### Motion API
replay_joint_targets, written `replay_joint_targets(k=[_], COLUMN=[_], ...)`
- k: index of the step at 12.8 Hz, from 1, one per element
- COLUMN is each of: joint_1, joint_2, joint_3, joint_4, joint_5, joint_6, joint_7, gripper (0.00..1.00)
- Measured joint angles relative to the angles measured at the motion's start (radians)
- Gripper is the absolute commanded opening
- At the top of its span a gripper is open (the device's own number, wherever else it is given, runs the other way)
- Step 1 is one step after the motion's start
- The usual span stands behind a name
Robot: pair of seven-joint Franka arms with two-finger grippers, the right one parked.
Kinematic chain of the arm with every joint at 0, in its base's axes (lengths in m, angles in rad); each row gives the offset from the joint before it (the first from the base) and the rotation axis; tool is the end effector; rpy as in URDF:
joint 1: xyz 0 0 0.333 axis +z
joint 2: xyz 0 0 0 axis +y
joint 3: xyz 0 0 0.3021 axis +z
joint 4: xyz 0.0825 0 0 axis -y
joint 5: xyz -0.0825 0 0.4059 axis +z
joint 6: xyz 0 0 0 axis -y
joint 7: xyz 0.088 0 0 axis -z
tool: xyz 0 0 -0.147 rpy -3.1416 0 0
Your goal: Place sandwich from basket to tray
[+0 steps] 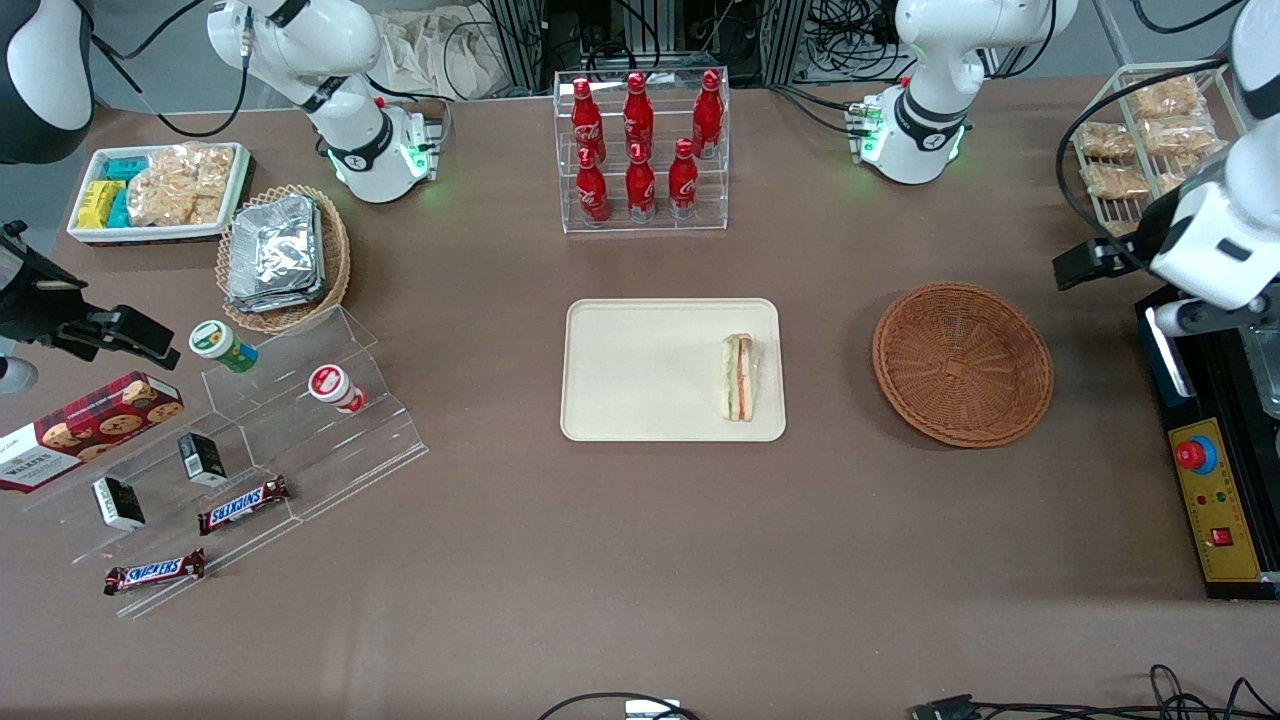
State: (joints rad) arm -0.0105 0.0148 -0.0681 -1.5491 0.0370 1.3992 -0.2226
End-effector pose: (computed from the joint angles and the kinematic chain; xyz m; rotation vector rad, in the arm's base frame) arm 0.5538 -0.0374 0.5598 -3.0636 -0.2259 0.2423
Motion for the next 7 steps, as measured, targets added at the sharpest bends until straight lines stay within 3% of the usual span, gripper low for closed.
replay_joint_targets(k=[3, 7], joint_1=[-0.024, -0.026], joint_2=[-0.121, -0.145], joint_3=[0.030, 0.037], joint_4=[-0.163, -0.182], joint_5=[-0.031, -0.032], joint_6=[0.144, 0.173], joint_7=[0.000, 0.028], gripper=[1.00, 1.00])
